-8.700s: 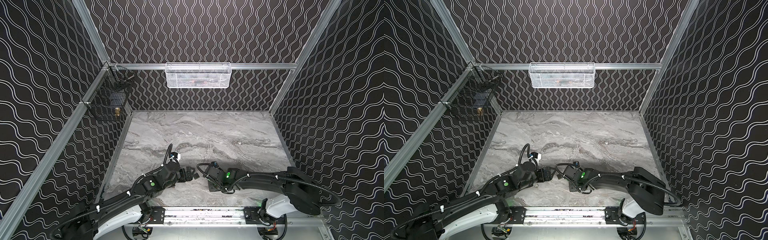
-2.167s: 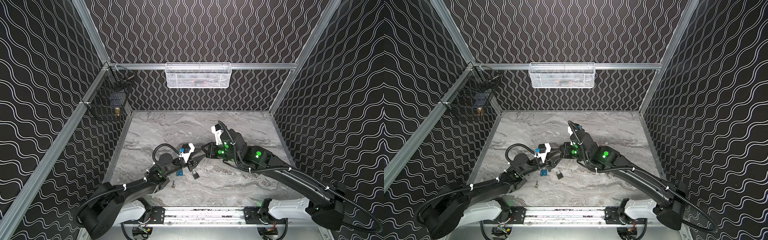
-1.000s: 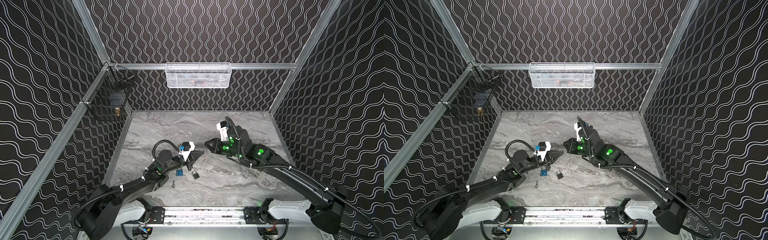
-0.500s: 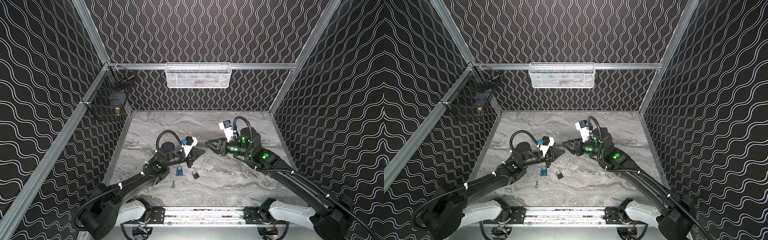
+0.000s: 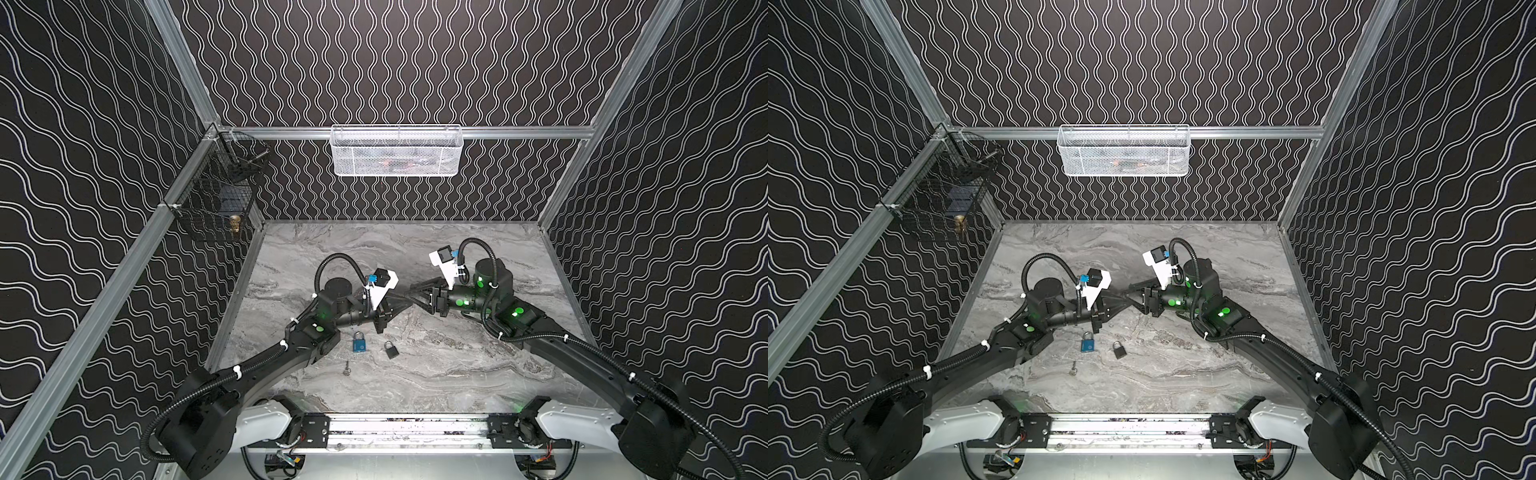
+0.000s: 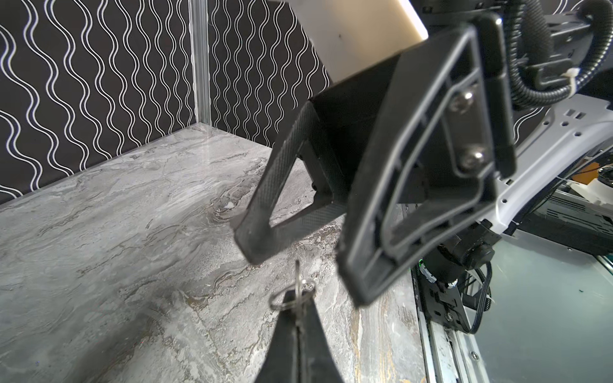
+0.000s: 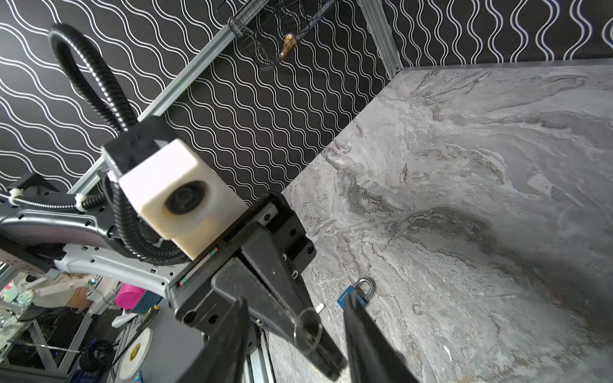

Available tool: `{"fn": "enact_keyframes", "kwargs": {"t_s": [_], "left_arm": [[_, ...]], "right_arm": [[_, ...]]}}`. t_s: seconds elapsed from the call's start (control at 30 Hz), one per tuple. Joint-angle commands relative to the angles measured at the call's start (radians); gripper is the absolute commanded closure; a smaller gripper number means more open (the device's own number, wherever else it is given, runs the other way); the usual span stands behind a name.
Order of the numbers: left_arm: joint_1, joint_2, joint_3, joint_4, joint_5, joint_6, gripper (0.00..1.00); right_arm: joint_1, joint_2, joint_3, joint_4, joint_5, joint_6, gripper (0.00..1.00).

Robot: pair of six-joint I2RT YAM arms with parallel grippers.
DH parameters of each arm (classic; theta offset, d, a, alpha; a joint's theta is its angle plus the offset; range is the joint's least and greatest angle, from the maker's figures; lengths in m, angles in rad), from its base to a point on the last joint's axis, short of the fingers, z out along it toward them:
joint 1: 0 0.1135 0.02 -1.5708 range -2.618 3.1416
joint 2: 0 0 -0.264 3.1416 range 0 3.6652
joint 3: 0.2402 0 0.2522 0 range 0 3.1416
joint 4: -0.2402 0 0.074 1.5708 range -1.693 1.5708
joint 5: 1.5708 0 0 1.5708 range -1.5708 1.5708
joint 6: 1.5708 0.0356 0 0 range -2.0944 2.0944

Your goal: Unlock with the key

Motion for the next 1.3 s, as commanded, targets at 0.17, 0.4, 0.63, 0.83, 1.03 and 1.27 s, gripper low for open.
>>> {"fn": "enact_keyframes", "kwargs": {"t_s": [0.17,0.4,0.63,0.83,1.03,1.27], "left_arm": [[0.002,-0.004,0.016,-0.011,0.013,0.031,1.00],[0.001,0.000,0.024,-0.014,0.022,0.036,1.00],[0.002,0.001,0.028,-0.018,0.040,0.036,1.00],[0.002,0.004,0.031,-0.020,0.048,0.037,1.00],[0.002,0.009,0.034,-0.014,0.062,0.033,1.00],[0.002,0.005,0.038,-0.026,0.061,0.031,1.00]], "right_arm": [[0.000,0.024,0.007,0.071,-0.069,-0.045,0.68],[0.001,0.035,0.005,0.061,-0.074,-0.066,0.75],[-0.002,0.038,0.005,0.050,-0.061,-0.085,0.82],[-0.008,0.037,0.004,0.045,-0.060,-0.091,0.88],[-0.011,0.030,-0.001,0.052,-0.062,-0.090,0.96],[-0.013,0.021,-0.004,0.076,-0.063,-0.077,1.00]]}}
